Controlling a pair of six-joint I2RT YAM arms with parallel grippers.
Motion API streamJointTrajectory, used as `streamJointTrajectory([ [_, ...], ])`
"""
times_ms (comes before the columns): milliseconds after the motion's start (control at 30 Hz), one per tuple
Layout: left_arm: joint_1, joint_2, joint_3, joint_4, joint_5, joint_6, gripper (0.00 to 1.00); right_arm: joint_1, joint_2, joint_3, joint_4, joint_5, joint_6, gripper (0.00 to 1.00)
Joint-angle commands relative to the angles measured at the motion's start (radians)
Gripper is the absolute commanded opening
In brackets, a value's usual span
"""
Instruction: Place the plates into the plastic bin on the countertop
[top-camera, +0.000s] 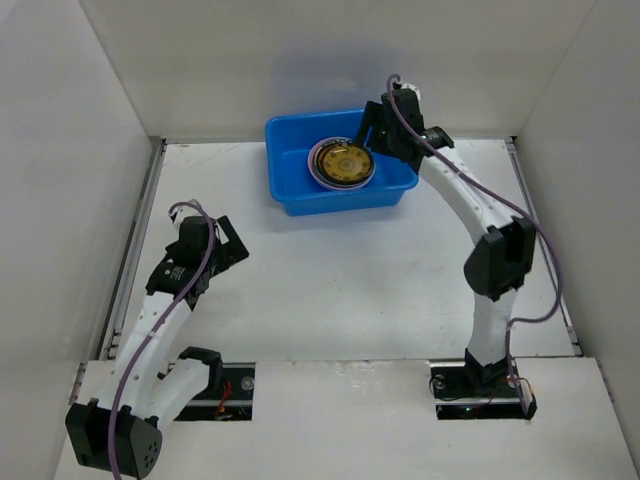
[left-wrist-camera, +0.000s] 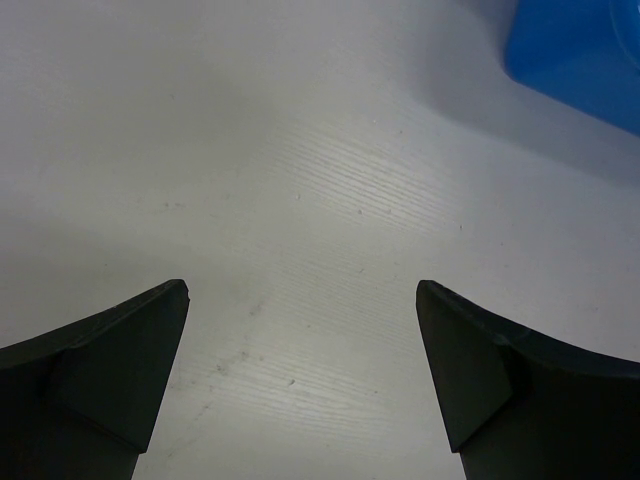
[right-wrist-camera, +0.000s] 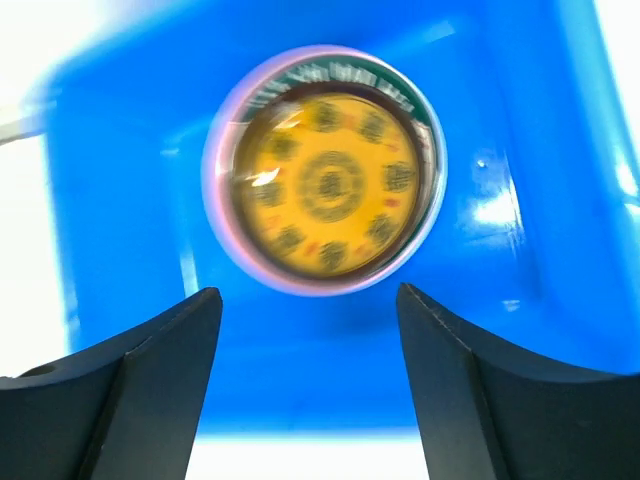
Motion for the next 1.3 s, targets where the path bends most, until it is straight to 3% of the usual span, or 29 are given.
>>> streamJointTrajectory([
  [0, -0.007, 0.018, 0.015, 0.069, -0.031, 0.021, 1.00, 0.055, -0.219, -0.083, 0.004, 0.106, -0.128, 0.78],
  [233, -0.062, 0.103, -0.002, 0.155, -0.129, -0.045, 1.00, 0.075, -0.616, -0.543, 0.116, 0.221, -0.187, 0.85],
  [333, -0.100, 0.156, 0.009, 0.186, -0.196, -0.048, 1.00, 0.060, -0.804, -0.769, 0.161, 0.282, -0.191, 1.00],
  [567, -0.172, 0.253, 0.053, 0.198, -0.342, -0.063, 1.00, -0.003, -1.132, -1.099, 0.147, 0.446, -0.207, 1.00],
  [800, -0.208, 0.247, 0.067, 0.184, -0.402, -0.062, 1.00, -0.072, -1.327, -1.243, 0.146, 0.476, -0.174, 1.00],
  [1033, -0.203, 0.187, 0.072, 0.149, -0.426, -0.039, 1.00, -0.086, -1.344, -1.254, 0.156, 0.443, -0.168, 1.00],
  [1267, -0.238, 0.072, 0.035, 0.166, -0.554, -0.005, 1.00, -0.072, -1.309, -1.250, 0.161, 0.411, -0.154, 1.00],
])
